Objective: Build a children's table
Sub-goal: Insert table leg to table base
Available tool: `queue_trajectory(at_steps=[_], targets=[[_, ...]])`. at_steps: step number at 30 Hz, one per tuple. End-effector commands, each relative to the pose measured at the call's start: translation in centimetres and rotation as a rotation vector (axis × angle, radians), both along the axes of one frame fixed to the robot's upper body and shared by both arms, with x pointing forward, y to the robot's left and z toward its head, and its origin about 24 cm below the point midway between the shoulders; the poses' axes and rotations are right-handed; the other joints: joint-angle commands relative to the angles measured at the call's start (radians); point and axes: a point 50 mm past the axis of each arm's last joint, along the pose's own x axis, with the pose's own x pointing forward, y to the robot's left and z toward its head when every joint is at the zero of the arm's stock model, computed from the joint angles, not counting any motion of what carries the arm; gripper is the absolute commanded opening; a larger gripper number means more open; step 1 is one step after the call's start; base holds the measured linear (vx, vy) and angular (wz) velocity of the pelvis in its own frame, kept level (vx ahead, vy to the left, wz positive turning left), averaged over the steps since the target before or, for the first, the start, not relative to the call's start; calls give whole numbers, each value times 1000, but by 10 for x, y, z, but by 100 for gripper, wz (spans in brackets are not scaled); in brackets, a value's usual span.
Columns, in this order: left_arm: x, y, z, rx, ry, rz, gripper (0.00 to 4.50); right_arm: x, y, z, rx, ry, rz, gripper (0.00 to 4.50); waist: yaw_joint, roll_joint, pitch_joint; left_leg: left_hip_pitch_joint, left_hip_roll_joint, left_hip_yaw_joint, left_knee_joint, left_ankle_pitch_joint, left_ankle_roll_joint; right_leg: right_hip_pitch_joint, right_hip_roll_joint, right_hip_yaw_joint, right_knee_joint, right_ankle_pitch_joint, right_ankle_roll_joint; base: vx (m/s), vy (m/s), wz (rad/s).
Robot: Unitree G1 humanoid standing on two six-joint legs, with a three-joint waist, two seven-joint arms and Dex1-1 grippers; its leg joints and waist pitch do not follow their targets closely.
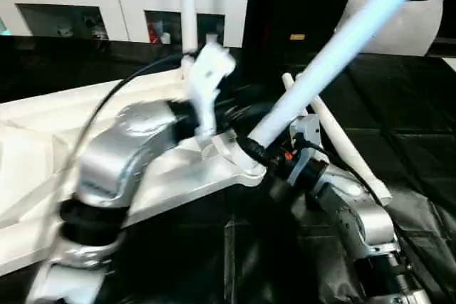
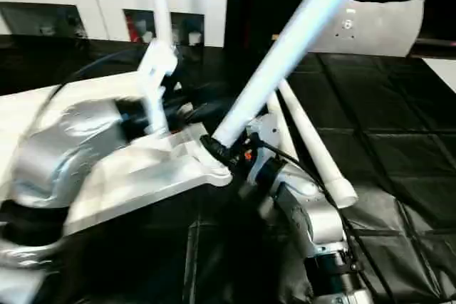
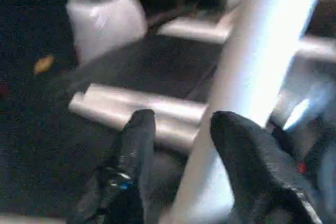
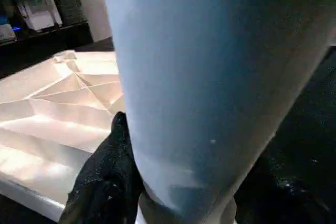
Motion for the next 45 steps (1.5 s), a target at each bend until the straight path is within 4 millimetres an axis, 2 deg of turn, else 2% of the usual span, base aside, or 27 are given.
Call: queue_trajectory(at_steps=[1, 2, 3, 4, 6, 7, 9, 12, 21, 23, 25, 26, 29, 31, 32, 36, 37, 38, 41, 45], targets=[[0, 6, -7, 40, 23, 11, 239, 4, -5, 1, -34, 17, -19, 190, 0, 12, -81, 8, 29, -6, -64, -111, 2, 58, -67, 44, -69, -99, -193, 0, 0, 0], [-2, 18, -17, 92, 50, 37, 252, 4, -9, -5, -92, 61, -10, 190, 1, 12, -81, 11, 31, -7, -64, -110, -1, 56, -65, 43, -67, -93, -196, 0, 0, 0], [-3, 18, -18, 96, 52, 38, 261, 4, -10, -5, -96, 64, -9, 190, 0, 14, -79, 11, 30, -7, -65, -112, -4, 55, -63, 43, -67, -94, -197, 0, 0, 0], [-4, 22, -23, 114, 69, 45, 266, 4, -12, -7, -121, 77, -1, 190, -1, 11, -77, 10, 30, -5, -65, -115, -5, 55, -62, 44, -69, -93, -196, 0, 0, 0], [-9, 25, -36, 158, 100, 40, 270, 5, -15, -7, -136, 99, 0, 190, 2, 12, -77, 12, 31, -4, -64, -120, -1, 53, -65, 45, -67, -90, -200, 0, 0, 0], [-9, 25, -38, 162, 103, 39, 282, 5, -16, -7, -136, 101, 0, 190, 3, 12, -76, 12, 31, -4, -65, -123, 0, 52, -66, 45, -69, -96, -200, 0, 0, 0], [-16, 21, -53, 197, 145, 10, 305, 6, -16, -7, -152, 119, 14, 190, 3, 10, -73, 11, 32, -5, -68, -136, -3, 52, -67, 45, -71, -124, -199, 0, 0, 0], [-19, 16, -64, 206, 176, 3, 309, 5, -15, -6, -159, 126, 27, 190, 2, 8, -73, 11, 32, -5, -69, -149, -9, 51, -69, 46, -73, -153, -189, 0, 0, 0], [-29, 10, -92, 246, 229, -24, 310, 2, -13, -8, -177, 137, 46, 190, 1, 9, -74, 7, 31, -5, -66, -126, 1, 53, -67, 45, -73, -120, -184, 0, 0, 0], [-28, 15, -102, 309, 212, -5, 274, 0, -13, -9, -190, 138, 52, 190, 0, 10, -74, 10, 32, -5, -67, -137, -1, 51, -65, 45, -76, -128, -180, 0, 0, 0], [-27, 16, -105, 325, 211, 1, 274, 0, -13, -9, -194, 139, 54, 190, 0, 10, -73, 11, 31, -5, -68, -148, -4, 50, -66, 46, -76, -147, -173, 0, 0, 0], [-26, 18, -108, 332, 219, 12, 260, 0, -13, -10, -195, 141, 55, 190, 1, 11, -74, 12, 32, -5, -68, -151, -8, 50, -68, 46, -76, -148, -177, 0, 0, 0], [-24, 20, -111, 334, 241, 33, 223, -1, -13, -11, -208, 143, 61, 190, 2, 12, -75, 11, 32, -5, -67, -138, -10, 51, -67, 46, -72, -114, -188, 0, 0, 0], [-23, 21, -112, 338, 244, 46, 223, -2, -13, -12, -214, 142, 63, 190, 2, 13, -75, 11, 32, -5, -67, -139, -10, 51, -67, 45, -72, -108, -191, 0, 0, 0], [-22, 22, -112, 339, 245, 49, 198, -2, -13, -12, -216, 143, 64, 190, 2, 12, -75, 10, 32, -5, -67, -143, -9, 52, -68, 46, -72, -111, -195, 0, 0, 0], [-18, 20, -113, 329, 238, 47, 183, -4, -12, -14, -226, 145, 75, 190, 4, 11, -71, 14, 32, -5, -69, -173, -11, 50, -69, 46, -80, -174, -183, 0, 0, 0], [-18, 20, -113, 329, 237, 46, 169, -4, -11, -15, -226, 146, 75, 190, 5, 17, -73, 14, 32, -6, -69, -175, -14, 50, -70, 46, -79, -178, -182, 0, 0, 0], [-17, 21, -114, 331, 238, 39, 144, -5, -11, -16, -235, 147, 81, 190, 4, 14, -74, 12, 32, -6, -69, -172, -15, 51, -70, 46, -79, -171, -179, 0, 0, 0], [-17, 21, -116, 344, 245, 30, 134, -6, -11, -17, -238, 148, 83, 190, 5, 17, -76, 12, 33, -7, -69, -160, -14, 51, -70, 46, -77, -155, -179, 0, 0, 0], [-18, 25, -121, 400, 260, 24, 98, -6, -10, -17, -240, 149, 86, 190, 2, 16, -76, 11, 32, -7, -69, -160, -9, 51, -69, 45, -76, -145, -181, 0, 0, 0]])
